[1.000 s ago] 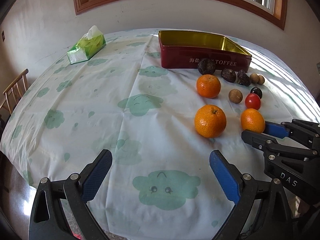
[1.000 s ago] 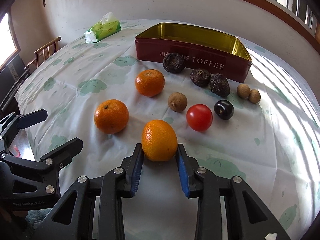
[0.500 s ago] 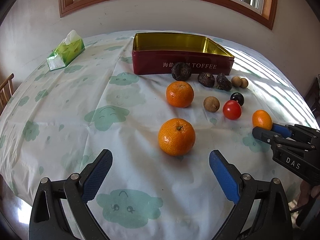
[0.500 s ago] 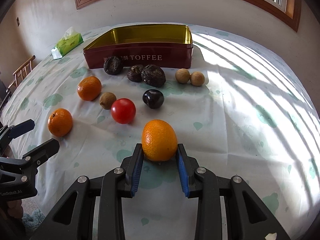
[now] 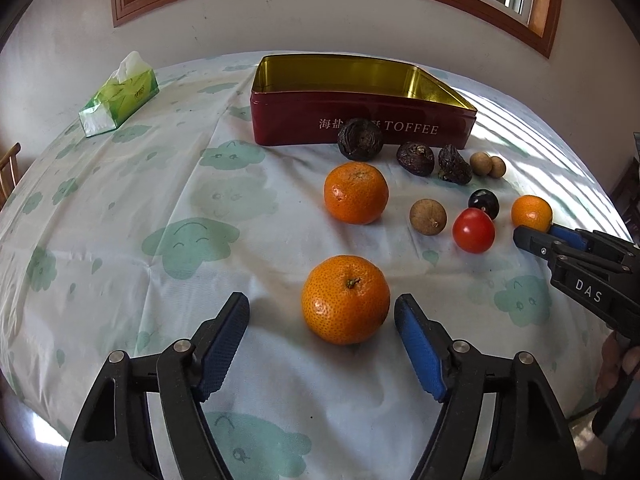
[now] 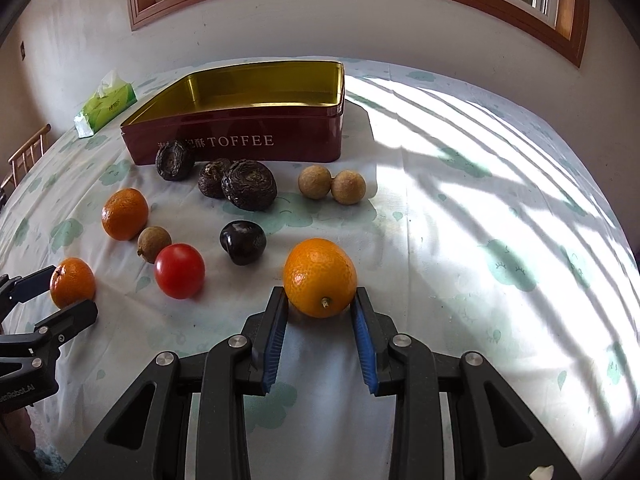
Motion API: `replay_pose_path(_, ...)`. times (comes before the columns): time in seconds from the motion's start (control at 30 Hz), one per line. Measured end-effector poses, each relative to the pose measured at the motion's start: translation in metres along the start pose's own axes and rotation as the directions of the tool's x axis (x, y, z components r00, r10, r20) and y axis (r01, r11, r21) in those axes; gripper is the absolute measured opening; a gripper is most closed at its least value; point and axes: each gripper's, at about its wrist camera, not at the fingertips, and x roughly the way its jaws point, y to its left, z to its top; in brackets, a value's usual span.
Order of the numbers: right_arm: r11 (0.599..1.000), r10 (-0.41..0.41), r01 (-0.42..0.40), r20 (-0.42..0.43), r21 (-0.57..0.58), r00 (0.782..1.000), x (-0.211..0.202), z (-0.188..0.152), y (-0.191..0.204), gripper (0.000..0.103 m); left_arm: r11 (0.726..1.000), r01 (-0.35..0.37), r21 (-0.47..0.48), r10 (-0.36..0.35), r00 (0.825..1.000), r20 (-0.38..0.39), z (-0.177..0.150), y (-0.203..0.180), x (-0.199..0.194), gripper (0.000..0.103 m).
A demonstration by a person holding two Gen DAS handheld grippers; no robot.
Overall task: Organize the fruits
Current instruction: 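Grasp another orange with the left tool while the right tool holds its orange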
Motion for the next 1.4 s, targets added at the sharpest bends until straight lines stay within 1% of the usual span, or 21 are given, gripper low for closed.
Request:
replay_pose_path(0.03, 1.000, -0.001, 0.001, 0.002, -0.002, 1.000, 0.001, 0.001, 0.000, 0.030, 1.000, -0.002, 0.005, 0.002, 1.000, 0.004, 0.000, 0.000, 0.000, 0.070)
replay_pose_path(0.33, 1.000, -0.003, 0.003, 0.005, -0.008, 1.000, 0.004, 0.005, 0.001, 0.032, 0.999, 0.007, 0.041, -0.008, 1.000, 0.022, 0.003, -0.005, 0.002, 0.054)
replay_pose_path(0.57, 1.000, -0.003, 0.003, -0.001, -0.008, 1.000, 0.008, 0.010, 0.001, 0.033, 0.999, 0.013, 0.046, -0.014, 1.000, 0.026, 0.005, -0.005, 0.003, 0.048)
replay_pose_path(0.63, 1.000, -0.002, 0.002, -0.003, -0.008, 1.000, 0.009, 0.011, 0.000, 0.034, 0.999, 0.020, 0.048, -0.022, 0.999, 0.025, 0.007, -0.005, 0.004, 0.042)
replay_pose_path(1.1, 1.000, -0.001, 0.001, -0.014, -0.014, 1.000, 0.011, 0.015, 0.001, 0.033, 0.999, 0.026, 0.048, -0.027, 1.000, 0.015, 0.010, -0.007, 0.007, 0.042)
replay_pose_path(1.4, 1.000, 0.004, -0.005, -0.032, -0.016, 0.999, 0.012, 0.017, 0.001, 0.033, 0.999, 0.009, 0.038, -0.009, 1.000, -0.002, 0.014, -0.004, 0.010, 0.041)
